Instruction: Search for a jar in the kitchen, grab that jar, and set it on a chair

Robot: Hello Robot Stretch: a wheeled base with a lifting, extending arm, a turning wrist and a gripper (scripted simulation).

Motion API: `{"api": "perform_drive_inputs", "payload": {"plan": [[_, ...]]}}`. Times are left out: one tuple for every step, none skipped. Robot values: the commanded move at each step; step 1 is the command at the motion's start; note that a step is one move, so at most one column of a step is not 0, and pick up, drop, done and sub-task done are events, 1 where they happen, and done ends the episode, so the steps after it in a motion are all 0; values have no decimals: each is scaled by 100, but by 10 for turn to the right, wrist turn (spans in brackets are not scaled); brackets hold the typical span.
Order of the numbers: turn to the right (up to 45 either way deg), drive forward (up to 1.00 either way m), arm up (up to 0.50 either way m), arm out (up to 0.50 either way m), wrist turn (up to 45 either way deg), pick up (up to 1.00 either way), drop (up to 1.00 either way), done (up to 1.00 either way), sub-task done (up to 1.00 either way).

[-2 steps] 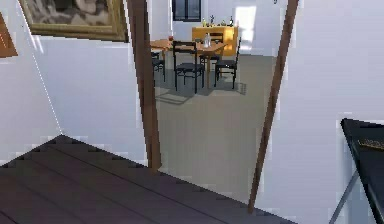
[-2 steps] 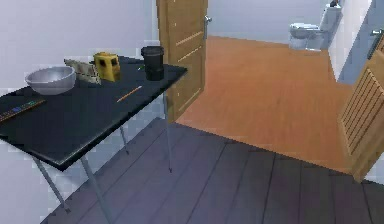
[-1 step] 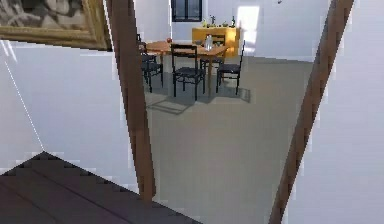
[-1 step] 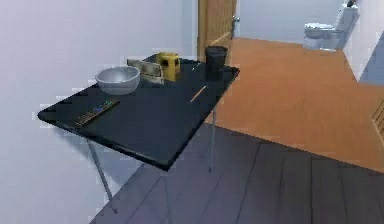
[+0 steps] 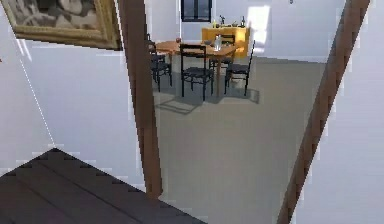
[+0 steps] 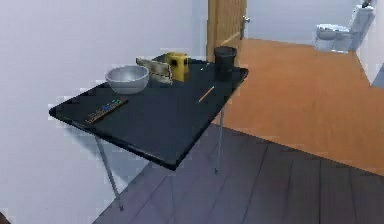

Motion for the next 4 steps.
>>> {"api": "perform_drive_inputs", "payload": {"plan": [[0, 35, 0, 0, 0, 0, 0, 0, 0], [0, 30, 0, 0, 0, 0, 0, 0, 0], [240, 0, 0, 0, 0, 0, 0, 0, 0], [30, 0, 0, 0, 0, 0, 0, 0, 0]]}}
